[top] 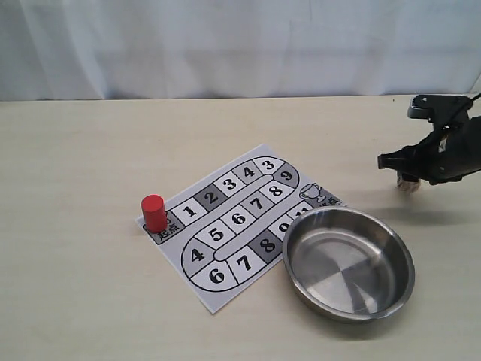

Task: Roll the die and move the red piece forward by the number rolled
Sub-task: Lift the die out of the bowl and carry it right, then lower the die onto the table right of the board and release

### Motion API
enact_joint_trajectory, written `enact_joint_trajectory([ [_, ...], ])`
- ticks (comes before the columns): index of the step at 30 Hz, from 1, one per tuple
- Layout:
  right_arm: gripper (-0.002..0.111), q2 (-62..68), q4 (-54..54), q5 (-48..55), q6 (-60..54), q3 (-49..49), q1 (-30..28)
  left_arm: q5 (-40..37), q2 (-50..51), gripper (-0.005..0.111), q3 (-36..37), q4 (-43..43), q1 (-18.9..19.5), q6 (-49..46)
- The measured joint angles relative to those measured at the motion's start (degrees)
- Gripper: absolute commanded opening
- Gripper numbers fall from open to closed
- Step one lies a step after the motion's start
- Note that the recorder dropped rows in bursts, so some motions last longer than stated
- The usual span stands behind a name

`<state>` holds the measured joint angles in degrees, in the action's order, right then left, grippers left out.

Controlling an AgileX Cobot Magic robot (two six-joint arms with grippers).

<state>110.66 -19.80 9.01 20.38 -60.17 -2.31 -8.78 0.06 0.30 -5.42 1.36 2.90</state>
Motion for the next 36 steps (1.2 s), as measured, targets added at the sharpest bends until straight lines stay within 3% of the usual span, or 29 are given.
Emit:
enact_joint_trajectory([
  [6, 0.049, 0.0, 26.8, 4.8, -26.6, -3.7, 6.1, 0.0, 0.0, 0.000, 0.0, 0.0, 0.0, 0.0],
  [10, 0.055, 0.0, 34.0, 10.1, -35.4, -8.0, 9.0, 0.0, 0.0, 0.000, 0.0, 0.0, 0.0, 0.0],
  [29, 0.057, 0.0, 33.2, 12.9, -36.4, -9.6, 9.1, 0.0, 0.0, 0.000, 0.0, 0.0, 0.0, 0.0],
  [36, 0.044, 0.0, 29.2, 14.0, -34.2, -9.6, 9.1, 0.0, 0.0, 0.000, 0.0, 0.0, 0.0, 0.0],
])
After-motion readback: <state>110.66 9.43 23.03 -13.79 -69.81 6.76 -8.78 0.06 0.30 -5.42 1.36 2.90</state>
